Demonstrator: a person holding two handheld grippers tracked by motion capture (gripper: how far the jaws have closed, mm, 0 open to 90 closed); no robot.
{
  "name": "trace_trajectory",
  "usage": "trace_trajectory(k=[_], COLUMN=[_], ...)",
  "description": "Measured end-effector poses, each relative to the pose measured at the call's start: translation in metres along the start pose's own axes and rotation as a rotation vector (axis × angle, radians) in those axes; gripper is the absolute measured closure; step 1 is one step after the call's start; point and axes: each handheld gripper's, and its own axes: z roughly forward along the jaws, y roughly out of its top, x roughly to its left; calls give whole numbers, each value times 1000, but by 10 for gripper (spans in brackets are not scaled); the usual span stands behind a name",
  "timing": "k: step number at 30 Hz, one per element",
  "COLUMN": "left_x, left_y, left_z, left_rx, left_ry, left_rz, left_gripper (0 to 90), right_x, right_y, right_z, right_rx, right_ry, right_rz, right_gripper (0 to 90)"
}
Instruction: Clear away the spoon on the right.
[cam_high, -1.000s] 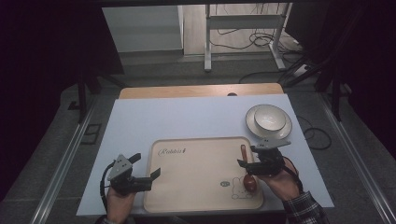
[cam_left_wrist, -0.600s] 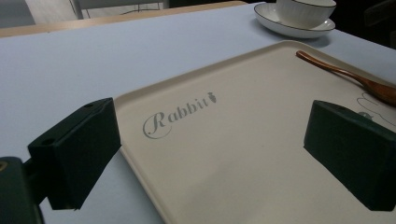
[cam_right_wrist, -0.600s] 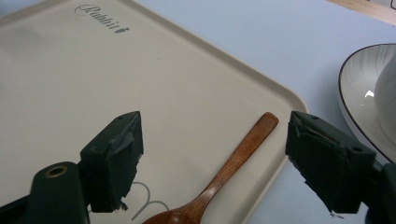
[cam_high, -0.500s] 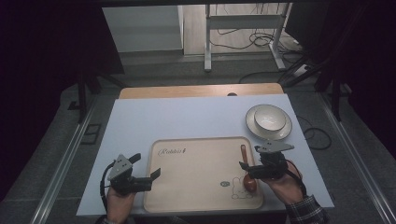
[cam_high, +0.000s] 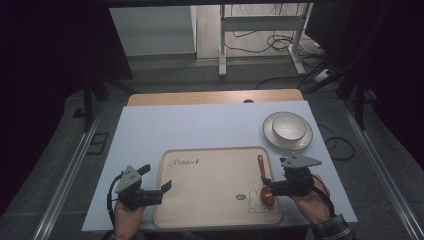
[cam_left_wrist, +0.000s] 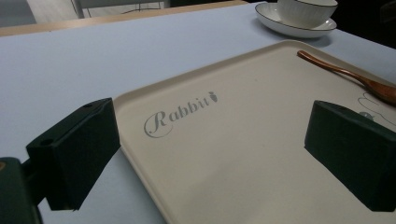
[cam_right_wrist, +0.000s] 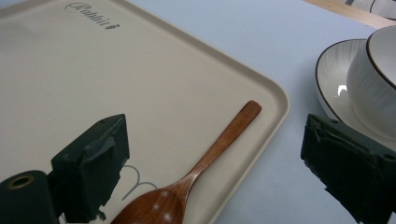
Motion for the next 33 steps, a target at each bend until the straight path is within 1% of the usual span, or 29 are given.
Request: trace_trajectory(k=[8, 16, 24, 31, 33], left_x=[0, 0, 0, 0, 0], left_y=[0, 0, 0, 0, 0], left_z=[0, 0, 0, 0, 0], left_rx=[2, 3, 4, 4, 4], left_ry=[2, 2, 4, 5, 5], left_rz=[-1, 0, 0, 0, 0], left_gripper=[28, 26, 26, 26, 26], right_x=[0, 0, -3, -5, -5], right_y=[-5, -8, -12, -17, -18], right_z=[-6, -11, -19, -23, -25], right_rx=[-11, -24, -39, -34, -36], right_ry=[-10, -10, -24, -29, -29], right_rz=[-13, -12, -24, -19, -10], right_gripper=[54, 29, 10, 10, 9])
